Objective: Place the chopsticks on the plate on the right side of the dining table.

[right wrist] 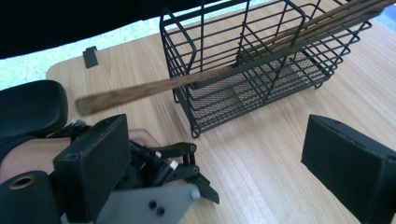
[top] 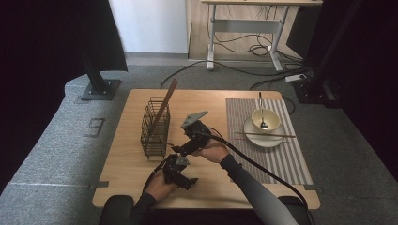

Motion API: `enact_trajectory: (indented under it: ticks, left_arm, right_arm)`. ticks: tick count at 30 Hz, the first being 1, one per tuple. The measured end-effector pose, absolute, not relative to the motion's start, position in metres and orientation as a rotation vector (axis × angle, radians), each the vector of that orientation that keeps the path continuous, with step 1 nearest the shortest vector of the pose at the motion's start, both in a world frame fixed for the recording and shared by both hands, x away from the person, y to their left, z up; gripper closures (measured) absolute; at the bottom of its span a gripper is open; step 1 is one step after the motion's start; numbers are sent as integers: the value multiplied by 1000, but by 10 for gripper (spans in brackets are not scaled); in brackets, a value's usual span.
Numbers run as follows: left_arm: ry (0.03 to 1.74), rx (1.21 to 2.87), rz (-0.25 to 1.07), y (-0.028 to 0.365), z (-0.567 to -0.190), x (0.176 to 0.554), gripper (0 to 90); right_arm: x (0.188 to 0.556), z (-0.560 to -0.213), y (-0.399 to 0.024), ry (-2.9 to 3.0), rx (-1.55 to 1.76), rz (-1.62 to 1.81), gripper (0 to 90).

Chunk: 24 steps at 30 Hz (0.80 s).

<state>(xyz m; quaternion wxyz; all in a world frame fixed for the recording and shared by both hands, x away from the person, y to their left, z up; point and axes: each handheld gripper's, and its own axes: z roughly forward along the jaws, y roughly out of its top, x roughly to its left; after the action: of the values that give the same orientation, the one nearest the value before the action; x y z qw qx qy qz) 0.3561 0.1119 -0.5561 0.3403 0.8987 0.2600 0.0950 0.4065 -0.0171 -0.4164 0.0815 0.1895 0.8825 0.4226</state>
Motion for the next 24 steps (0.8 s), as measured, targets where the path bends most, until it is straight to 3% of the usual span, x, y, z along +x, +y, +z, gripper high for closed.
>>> enact_trajectory:
  ticks: [12, 19, 24]
  left_arm:
    - [679, 2340, 247, 112, -556, 356, 0]
    - [674, 2347, 251, 112, -555, 356, 0]
    - [675, 2345, 251, 112, -556, 356, 0]
  right_arm:
    - [415, -425, 5, 2633, 534, 1230, 189]
    - [419, -423, 5, 2605, 559, 1276, 338]
    - [419, -423, 4, 2618, 580, 1273, 375]
